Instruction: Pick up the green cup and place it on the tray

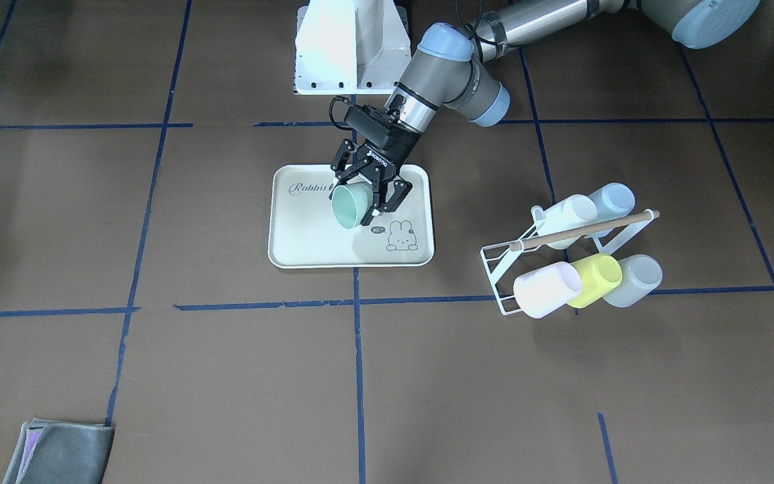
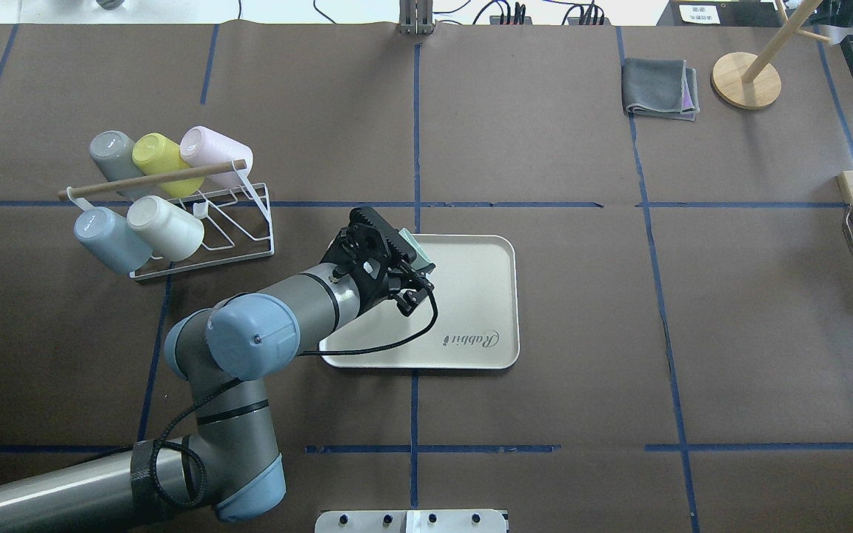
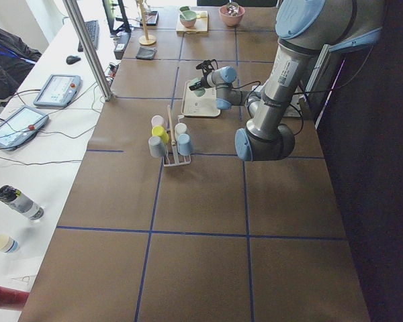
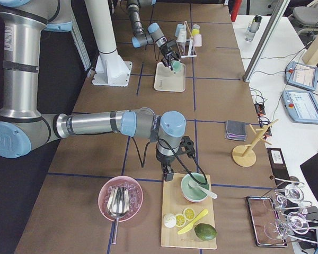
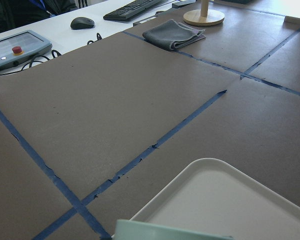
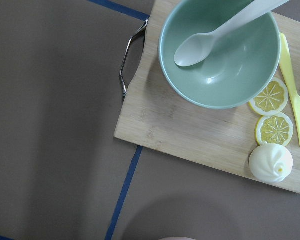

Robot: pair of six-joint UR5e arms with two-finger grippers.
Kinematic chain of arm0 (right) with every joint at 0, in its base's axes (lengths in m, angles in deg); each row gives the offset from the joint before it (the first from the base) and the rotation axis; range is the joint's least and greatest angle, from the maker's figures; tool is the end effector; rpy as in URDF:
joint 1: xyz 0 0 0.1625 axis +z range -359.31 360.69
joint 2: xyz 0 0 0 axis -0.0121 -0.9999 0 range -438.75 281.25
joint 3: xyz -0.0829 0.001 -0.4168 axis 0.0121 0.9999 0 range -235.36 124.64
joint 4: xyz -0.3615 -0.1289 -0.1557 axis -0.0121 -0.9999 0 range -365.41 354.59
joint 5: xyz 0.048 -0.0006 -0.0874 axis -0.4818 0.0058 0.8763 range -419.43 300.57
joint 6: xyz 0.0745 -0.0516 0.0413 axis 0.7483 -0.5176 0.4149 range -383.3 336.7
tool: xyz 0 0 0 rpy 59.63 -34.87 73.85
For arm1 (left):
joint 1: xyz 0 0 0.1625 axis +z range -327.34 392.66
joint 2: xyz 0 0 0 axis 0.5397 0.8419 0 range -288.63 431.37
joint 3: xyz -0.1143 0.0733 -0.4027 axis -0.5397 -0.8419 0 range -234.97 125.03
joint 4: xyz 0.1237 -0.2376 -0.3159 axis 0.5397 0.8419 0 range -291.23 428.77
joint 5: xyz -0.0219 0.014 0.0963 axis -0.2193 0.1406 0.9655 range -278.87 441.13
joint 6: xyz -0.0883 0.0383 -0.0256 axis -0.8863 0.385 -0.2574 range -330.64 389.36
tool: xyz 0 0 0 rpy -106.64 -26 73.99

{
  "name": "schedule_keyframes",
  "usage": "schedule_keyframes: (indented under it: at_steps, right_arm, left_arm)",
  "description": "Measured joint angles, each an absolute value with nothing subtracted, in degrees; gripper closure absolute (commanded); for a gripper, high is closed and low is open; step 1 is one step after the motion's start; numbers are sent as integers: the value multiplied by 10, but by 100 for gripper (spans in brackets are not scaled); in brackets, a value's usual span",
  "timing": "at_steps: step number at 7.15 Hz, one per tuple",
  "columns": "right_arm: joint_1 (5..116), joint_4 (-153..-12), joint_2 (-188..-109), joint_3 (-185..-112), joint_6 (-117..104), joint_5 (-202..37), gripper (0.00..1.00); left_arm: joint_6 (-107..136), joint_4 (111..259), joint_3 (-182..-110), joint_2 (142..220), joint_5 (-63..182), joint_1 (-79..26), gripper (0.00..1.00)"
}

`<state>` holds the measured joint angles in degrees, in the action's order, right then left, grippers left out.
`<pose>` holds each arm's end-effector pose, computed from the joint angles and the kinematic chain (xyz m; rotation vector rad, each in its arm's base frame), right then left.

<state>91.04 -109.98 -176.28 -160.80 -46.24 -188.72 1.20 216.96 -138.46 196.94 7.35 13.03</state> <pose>0.0727 -0.4224 0.6179 0.0291 -0.6968 -0.3385 0.5960 -0.3837 0.2226 1.1638 1.0031 0.3718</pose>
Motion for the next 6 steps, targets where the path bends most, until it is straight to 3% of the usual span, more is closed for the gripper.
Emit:
schedule_keyframes:
  at_steps: [6]
  right_arm:
    - [910, -1100, -1763, -1608, -462, -1887, 0]
  left_arm:
    - [16, 2227, -1356, 1967, 68, 135, 14]
